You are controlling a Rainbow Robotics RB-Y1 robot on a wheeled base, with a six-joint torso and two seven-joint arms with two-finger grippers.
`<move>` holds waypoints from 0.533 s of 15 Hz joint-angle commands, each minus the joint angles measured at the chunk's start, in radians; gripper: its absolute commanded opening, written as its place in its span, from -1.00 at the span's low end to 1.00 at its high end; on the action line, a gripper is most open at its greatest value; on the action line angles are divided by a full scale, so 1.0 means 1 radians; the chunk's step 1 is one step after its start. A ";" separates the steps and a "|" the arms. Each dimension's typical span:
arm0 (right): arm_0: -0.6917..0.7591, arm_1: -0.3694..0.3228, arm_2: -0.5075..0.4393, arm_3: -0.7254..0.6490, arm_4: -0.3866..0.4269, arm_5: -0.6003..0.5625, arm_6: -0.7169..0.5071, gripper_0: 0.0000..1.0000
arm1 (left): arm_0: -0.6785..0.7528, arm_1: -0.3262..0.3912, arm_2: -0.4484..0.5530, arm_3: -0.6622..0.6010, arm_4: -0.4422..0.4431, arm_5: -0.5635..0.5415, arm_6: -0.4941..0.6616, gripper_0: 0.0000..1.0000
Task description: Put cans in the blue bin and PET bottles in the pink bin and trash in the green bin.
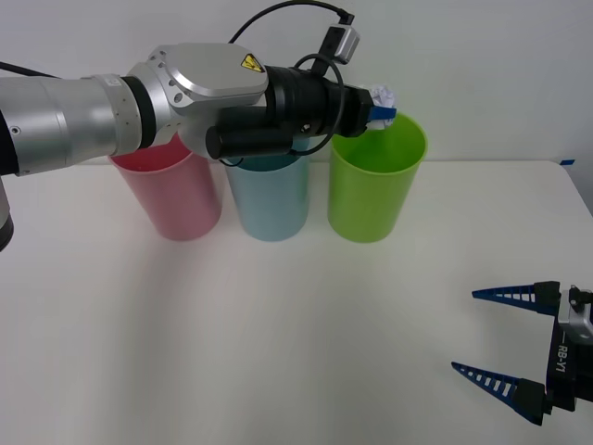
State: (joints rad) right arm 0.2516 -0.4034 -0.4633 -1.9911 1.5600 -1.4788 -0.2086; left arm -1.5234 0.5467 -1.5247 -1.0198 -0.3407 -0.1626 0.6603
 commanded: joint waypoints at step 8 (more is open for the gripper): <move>0.000 0.000 0.000 0.000 0.000 0.000 0.000 1.00 | 0.000 -0.024 0.000 0.000 -0.004 0.001 0.038 -1.00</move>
State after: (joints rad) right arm 0.2516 -0.4034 -0.4633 -1.9911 1.5600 -1.4788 -0.2086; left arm -1.5234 0.5231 -1.5249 -1.0201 -0.3423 -0.1610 0.6968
